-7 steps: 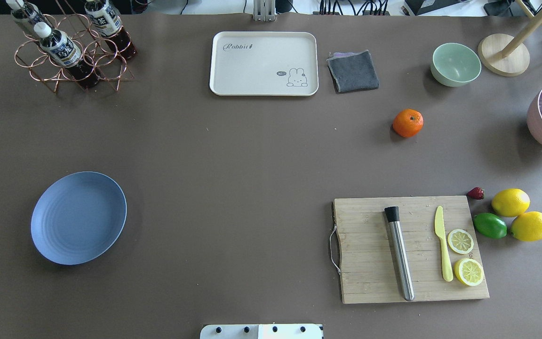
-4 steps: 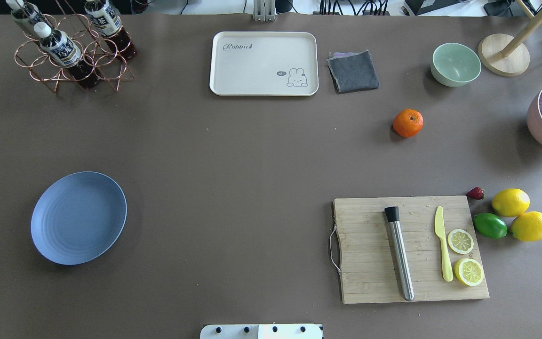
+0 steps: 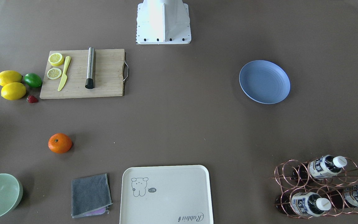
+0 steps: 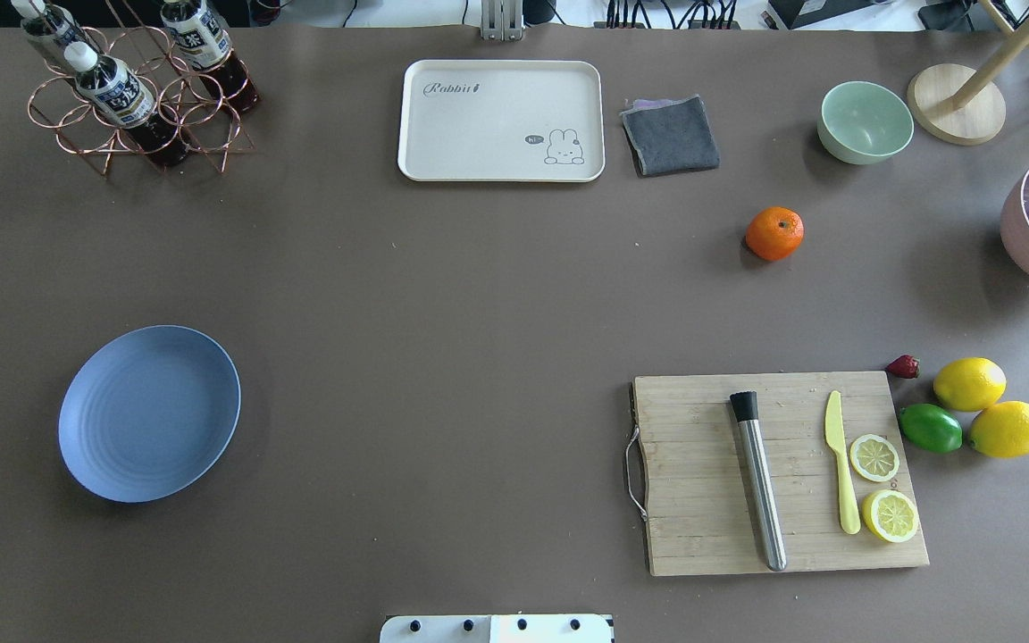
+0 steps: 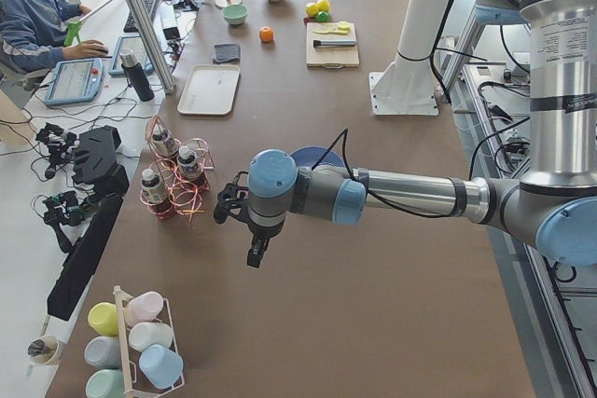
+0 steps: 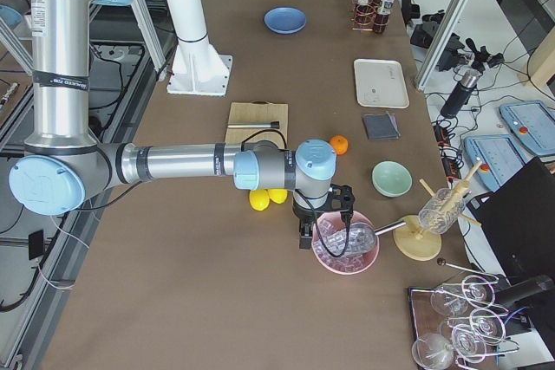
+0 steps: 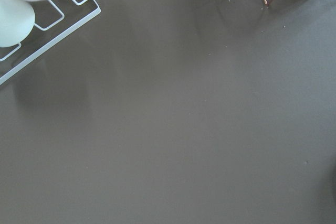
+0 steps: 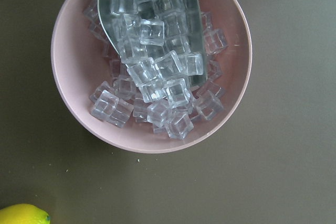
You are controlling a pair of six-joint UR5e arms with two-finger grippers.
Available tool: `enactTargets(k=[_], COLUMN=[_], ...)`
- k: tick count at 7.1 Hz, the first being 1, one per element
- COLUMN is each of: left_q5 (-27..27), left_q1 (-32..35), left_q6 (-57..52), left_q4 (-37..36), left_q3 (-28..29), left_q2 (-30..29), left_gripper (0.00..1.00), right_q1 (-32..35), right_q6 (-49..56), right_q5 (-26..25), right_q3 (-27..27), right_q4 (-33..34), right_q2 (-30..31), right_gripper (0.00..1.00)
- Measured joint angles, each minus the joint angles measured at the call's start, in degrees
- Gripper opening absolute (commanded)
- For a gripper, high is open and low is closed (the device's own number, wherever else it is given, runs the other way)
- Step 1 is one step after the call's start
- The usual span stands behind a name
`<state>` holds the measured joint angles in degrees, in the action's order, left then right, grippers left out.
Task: Pick orange to plate
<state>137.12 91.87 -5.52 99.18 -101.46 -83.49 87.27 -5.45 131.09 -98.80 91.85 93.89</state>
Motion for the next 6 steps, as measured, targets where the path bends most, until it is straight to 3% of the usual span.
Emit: enactTargets(k=[2, 6], left_q5=[0.1, 0.2], left_q1=[0.0, -1.2], left_q6=[0.9, 3.5], left_q4=[5.4, 10.2], left_q3=[0.0, 0.0], left_q2=[-0.1, -0.4], left_gripper=[0.98, 0.98], right_q1=[0.0, 0.0], right_q6=[-0.1, -0.8], right_q5=[1.5, 7.5], right_q3=[-0.8, -1.0], right_q4=[-1.9, -12.9], right_q2=[-0.4, 0.0], right_gripper=[1.00, 1.00])
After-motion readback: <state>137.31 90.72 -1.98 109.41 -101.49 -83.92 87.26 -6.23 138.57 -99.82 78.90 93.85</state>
